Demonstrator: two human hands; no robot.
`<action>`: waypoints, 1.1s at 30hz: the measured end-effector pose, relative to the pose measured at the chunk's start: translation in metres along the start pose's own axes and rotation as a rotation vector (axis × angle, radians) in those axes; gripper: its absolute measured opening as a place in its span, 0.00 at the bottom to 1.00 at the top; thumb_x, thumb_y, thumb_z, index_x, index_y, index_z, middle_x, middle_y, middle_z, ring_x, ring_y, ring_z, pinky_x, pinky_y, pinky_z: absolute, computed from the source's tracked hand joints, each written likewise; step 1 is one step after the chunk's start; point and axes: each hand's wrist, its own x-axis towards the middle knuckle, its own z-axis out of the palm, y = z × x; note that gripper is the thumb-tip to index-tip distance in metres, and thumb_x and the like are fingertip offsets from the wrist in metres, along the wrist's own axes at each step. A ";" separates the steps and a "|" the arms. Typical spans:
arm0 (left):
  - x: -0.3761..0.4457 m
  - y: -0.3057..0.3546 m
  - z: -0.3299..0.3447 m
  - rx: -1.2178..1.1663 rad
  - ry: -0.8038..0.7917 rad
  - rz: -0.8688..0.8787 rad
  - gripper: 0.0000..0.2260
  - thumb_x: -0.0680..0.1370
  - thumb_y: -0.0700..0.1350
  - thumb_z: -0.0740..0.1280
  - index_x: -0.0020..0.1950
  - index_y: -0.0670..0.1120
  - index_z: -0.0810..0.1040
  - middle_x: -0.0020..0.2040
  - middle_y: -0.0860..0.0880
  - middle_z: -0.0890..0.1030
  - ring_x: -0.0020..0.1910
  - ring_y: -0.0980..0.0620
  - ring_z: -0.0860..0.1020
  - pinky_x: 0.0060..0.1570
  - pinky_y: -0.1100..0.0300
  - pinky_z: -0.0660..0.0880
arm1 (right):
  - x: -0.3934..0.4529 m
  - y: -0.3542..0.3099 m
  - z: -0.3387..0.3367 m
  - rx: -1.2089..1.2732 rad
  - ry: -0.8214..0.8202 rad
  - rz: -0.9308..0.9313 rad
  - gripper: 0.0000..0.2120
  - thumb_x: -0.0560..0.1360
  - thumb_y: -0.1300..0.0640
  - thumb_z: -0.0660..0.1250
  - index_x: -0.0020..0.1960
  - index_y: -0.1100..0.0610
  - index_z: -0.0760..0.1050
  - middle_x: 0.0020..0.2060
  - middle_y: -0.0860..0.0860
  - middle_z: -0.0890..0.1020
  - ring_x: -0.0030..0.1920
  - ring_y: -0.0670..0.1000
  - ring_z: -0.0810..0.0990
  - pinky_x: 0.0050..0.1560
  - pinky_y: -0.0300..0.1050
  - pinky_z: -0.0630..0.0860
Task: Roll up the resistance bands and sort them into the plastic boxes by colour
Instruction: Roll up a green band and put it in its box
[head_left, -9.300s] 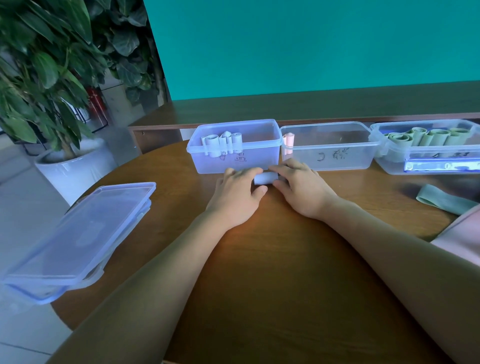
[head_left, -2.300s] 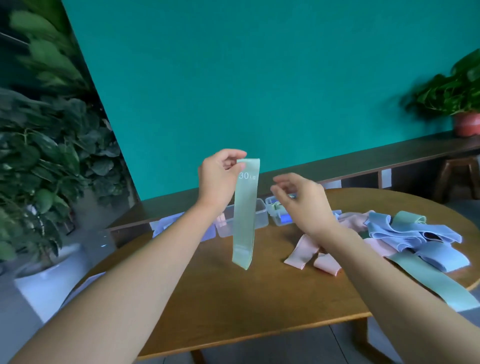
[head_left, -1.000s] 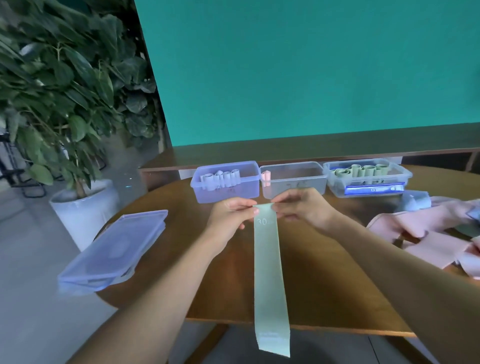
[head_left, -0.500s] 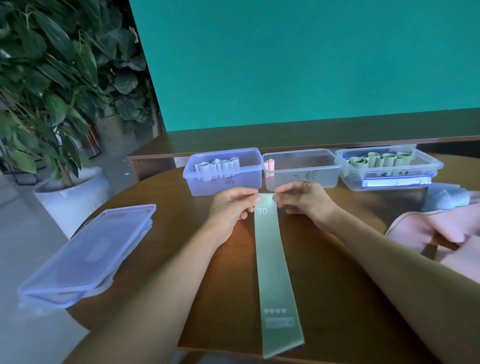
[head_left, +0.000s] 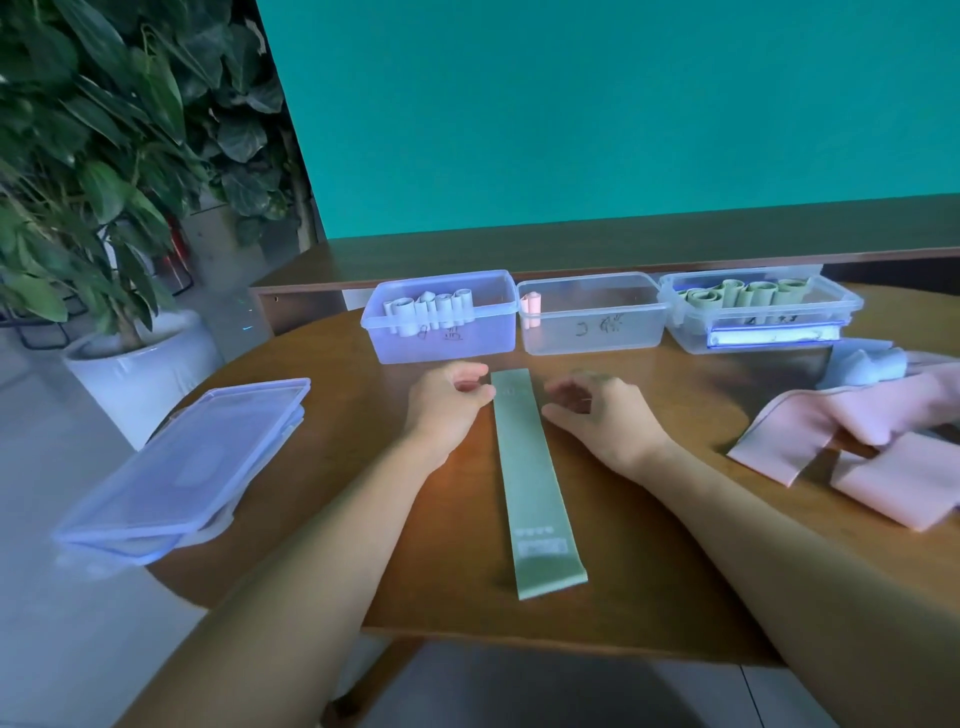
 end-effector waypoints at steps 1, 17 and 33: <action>-0.010 0.001 -0.004 0.032 -0.027 0.005 0.13 0.76 0.43 0.74 0.60 0.50 0.83 0.55 0.55 0.84 0.52 0.65 0.79 0.51 0.71 0.74 | -0.010 -0.003 -0.003 -0.026 -0.010 -0.030 0.12 0.79 0.53 0.71 0.62 0.52 0.81 0.57 0.47 0.83 0.55 0.46 0.81 0.58 0.35 0.75; -0.191 0.039 -0.051 0.251 -0.349 0.328 0.10 0.70 0.55 0.78 0.49 0.55 0.87 0.47 0.60 0.83 0.51 0.58 0.81 0.50 0.58 0.79 | -0.131 -0.026 -0.032 0.127 -0.282 -0.318 0.13 0.71 0.46 0.77 0.52 0.50 0.85 0.48 0.42 0.85 0.52 0.46 0.84 0.55 0.43 0.78; -0.180 0.035 -0.048 0.413 -0.301 0.324 0.10 0.76 0.56 0.71 0.47 0.51 0.86 0.52 0.60 0.76 0.56 0.60 0.76 0.50 0.73 0.69 | -0.125 -0.023 -0.026 0.087 -0.334 -0.191 0.07 0.76 0.46 0.72 0.42 0.48 0.83 0.55 0.38 0.79 0.58 0.43 0.78 0.59 0.43 0.73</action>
